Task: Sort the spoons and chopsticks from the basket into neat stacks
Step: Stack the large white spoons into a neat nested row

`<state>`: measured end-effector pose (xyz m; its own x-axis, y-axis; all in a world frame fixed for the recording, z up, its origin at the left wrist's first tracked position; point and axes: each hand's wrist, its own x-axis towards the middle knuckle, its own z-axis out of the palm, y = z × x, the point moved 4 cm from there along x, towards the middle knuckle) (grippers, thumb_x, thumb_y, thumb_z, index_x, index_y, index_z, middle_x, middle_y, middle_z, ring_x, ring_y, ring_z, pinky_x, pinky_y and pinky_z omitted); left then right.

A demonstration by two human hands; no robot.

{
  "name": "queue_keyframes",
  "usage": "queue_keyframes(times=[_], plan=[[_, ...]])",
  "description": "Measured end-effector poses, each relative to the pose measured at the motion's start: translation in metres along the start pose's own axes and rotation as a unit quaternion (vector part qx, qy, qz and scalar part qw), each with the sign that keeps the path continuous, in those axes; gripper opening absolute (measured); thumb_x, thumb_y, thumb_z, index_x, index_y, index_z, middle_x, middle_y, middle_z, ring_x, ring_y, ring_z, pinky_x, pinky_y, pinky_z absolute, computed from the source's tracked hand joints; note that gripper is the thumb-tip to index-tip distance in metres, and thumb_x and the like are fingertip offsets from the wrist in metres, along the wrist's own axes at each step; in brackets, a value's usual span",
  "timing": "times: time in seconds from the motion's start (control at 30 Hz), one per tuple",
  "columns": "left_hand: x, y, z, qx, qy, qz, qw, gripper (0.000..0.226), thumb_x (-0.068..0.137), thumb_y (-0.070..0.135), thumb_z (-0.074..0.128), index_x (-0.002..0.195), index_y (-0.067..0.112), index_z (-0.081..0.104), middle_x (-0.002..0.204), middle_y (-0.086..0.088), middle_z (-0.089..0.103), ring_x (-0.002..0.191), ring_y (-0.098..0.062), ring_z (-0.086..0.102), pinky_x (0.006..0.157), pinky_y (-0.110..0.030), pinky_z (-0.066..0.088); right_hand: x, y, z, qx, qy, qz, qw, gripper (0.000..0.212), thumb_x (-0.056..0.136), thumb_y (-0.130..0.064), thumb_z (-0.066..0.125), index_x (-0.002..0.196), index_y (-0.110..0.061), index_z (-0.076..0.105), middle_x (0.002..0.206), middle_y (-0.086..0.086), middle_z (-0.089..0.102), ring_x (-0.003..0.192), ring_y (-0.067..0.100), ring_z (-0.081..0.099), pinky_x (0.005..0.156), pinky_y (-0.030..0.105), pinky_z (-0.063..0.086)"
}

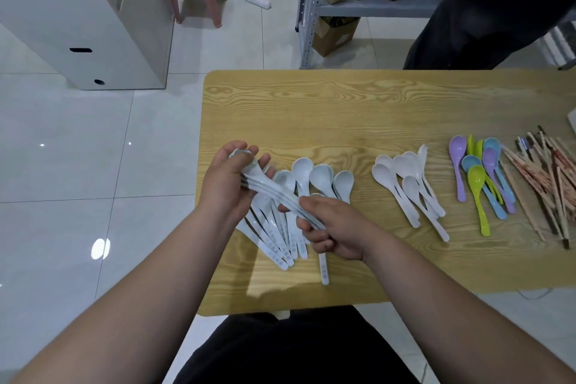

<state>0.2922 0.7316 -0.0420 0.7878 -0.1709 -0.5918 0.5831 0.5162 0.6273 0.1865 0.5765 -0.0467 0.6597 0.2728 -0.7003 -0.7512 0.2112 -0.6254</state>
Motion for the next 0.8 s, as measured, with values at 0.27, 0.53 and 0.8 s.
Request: queue_keyframes(times=[0.27,0.53,0.8], plan=[[0.059,0.016,0.007,0.4,-0.022,0.01,0.916,0.026,0.093,0.002,0.053,0.109,0.015,0.068,0.105,-0.009,0.071,0.081,-0.016,0.071,0.064,-0.025,0.057,0.048,-0.088,-0.077,-0.512,0.044,-0.108,0.851,0.028,0.106,-0.036,0.046,0.119,-0.024,0.067,0.097,-0.004,0.068,0.087,0.011,0.06,0.081,0.031,0.047],[0.182,0.02,0.027,0.674,-0.054,0.193,0.711,0.031,0.092,0.013,0.057,0.121,0.021,0.062,0.109,0.007,0.064,0.094,-0.011,0.057,0.074,-0.025,0.038,0.178,-0.129,-0.151,-0.652,0.121,-0.246,0.707,0.039,0.104,-0.031,0.048,0.139,-0.017,0.057,0.117,0.009,0.061,0.11,0.027,0.053,0.093,0.034,0.039],[0.252,0.006,0.023,0.686,-0.094,0.324,0.645,0.039,0.096,0.013,0.057,0.136,0.011,0.054,0.129,-0.009,0.06,0.117,-0.02,0.052,0.095,-0.019,0.036,0.232,-0.124,-0.178,-0.624,0.257,-0.397,0.622,0.034,0.098,-0.026,0.05,0.122,-0.009,0.067,0.11,0.01,0.064,0.106,0.031,0.055,0.099,0.035,0.039]])
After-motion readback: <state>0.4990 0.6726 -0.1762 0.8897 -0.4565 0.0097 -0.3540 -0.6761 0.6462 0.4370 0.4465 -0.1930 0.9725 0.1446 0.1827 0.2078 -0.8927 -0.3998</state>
